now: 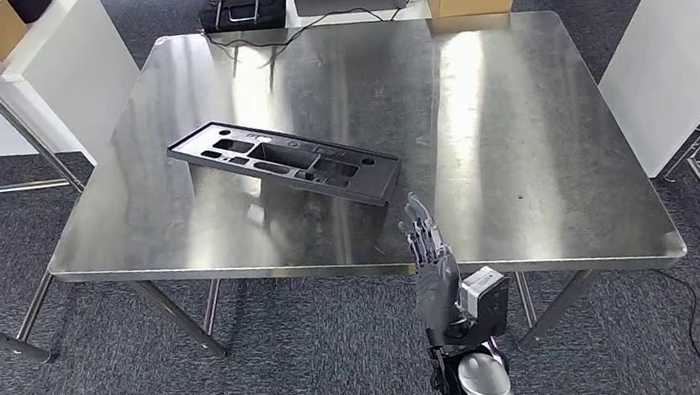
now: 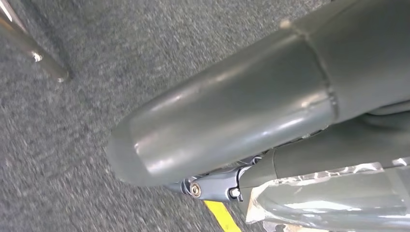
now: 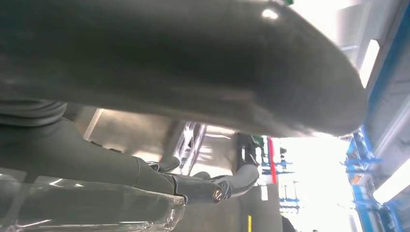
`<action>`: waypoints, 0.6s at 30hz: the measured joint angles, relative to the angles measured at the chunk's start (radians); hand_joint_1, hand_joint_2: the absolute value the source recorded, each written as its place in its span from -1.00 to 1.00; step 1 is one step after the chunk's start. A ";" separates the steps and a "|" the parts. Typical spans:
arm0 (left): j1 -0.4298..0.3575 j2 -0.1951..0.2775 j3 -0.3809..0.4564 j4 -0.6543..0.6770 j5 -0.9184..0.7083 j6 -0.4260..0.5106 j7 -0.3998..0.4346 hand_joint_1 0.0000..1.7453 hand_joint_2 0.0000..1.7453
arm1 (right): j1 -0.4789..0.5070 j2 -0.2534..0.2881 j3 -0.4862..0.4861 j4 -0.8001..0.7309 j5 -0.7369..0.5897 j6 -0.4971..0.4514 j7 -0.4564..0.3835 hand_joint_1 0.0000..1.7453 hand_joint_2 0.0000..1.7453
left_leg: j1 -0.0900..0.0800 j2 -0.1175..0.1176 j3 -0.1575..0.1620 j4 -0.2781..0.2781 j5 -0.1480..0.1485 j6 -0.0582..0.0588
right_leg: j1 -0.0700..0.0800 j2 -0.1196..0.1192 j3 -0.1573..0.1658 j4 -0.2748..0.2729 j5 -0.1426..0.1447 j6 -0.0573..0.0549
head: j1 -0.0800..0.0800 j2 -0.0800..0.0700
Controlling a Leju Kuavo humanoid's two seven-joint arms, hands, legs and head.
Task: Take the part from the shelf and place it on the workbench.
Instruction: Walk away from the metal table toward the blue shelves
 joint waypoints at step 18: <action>0.002 -0.001 0.000 0.000 -0.001 -0.011 0.001 -1.00 -1.00 | 0.010 -0.005 -0.011 0.000 0.004 -0.005 0.000 -1.00 -1.00 | 0.010 -0.004 -0.171 0.267 -0.114 -0.066 | -0.004 -0.005 0.121 -0.103 0.013 -0.038 | -0.006 0.000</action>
